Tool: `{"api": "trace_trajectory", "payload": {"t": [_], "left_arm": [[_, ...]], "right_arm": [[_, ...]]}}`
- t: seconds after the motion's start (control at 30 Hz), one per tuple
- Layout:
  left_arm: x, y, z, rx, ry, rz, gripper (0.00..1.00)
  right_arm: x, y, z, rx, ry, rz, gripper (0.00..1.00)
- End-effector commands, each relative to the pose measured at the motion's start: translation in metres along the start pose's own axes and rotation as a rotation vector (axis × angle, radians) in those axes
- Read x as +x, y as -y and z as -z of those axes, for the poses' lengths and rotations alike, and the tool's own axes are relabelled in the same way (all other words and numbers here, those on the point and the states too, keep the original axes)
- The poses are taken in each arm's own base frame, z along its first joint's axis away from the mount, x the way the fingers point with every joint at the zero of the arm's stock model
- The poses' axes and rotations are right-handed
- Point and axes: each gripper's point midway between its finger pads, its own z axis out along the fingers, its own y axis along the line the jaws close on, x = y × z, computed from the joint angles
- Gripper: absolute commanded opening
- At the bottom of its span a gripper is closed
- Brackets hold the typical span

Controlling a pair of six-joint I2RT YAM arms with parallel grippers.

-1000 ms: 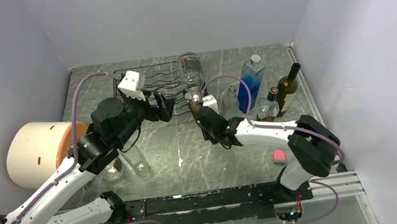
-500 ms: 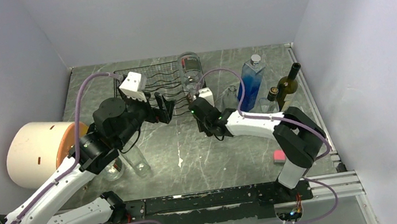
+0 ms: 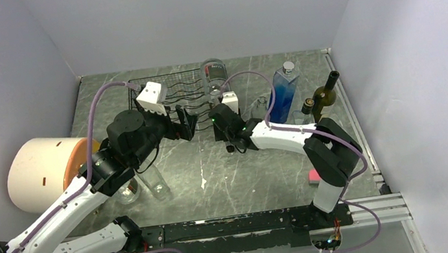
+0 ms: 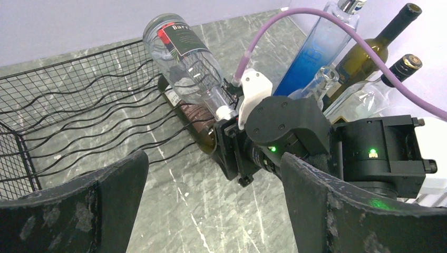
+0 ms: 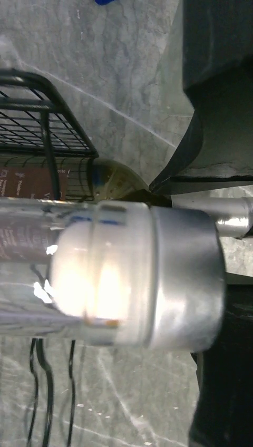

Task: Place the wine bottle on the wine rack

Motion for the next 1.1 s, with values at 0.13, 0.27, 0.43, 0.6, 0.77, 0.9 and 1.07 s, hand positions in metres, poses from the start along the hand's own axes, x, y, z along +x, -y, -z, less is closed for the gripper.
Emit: {"api": "trace_trajectory", "payload": {"t": [0.13,0.27,0.43,0.6,0.77,0.9,1.07], "left_arm": [[-0.015,0.003,0.005,0.008,0.025,-0.002,0.99],[-0.014,0.003,0.004,0.005,0.020,-0.002,0.99],[-0.012,0.004,0.003,0.011,0.018,0.003,0.99],[-0.010,0.003,0.002,0.004,0.012,0.014,0.99],[-0.006,-0.001,-0.003,-0.042,-0.017,0.063,0.99],[0.003,0.008,-0.014,-0.028,-0.075,0.094,0.99],[0.011,0.003,-0.026,-0.109,-0.124,0.172,0.99]], "right_arm": [[-0.024,-0.004,0.001,-0.018,0.061,-0.053,0.55],[-0.023,-0.001,0.017,-0.046,0.052,-0.051,0.58],[-0.024,0.008,0.040,-0.053,0.037,-0.051,0.64],[0.010,0.025,0.047,-0.025,-0.061,-0.017,0.65],[0.041,0.023,0.048,-0.071,-0.168,0.071,0.62],[0.047,0.015,0.045,-0.115,-0.195,0.108,0.57],[0.045,0.006,0.032,-0.119,-0.197,0.090,0.46]]}}
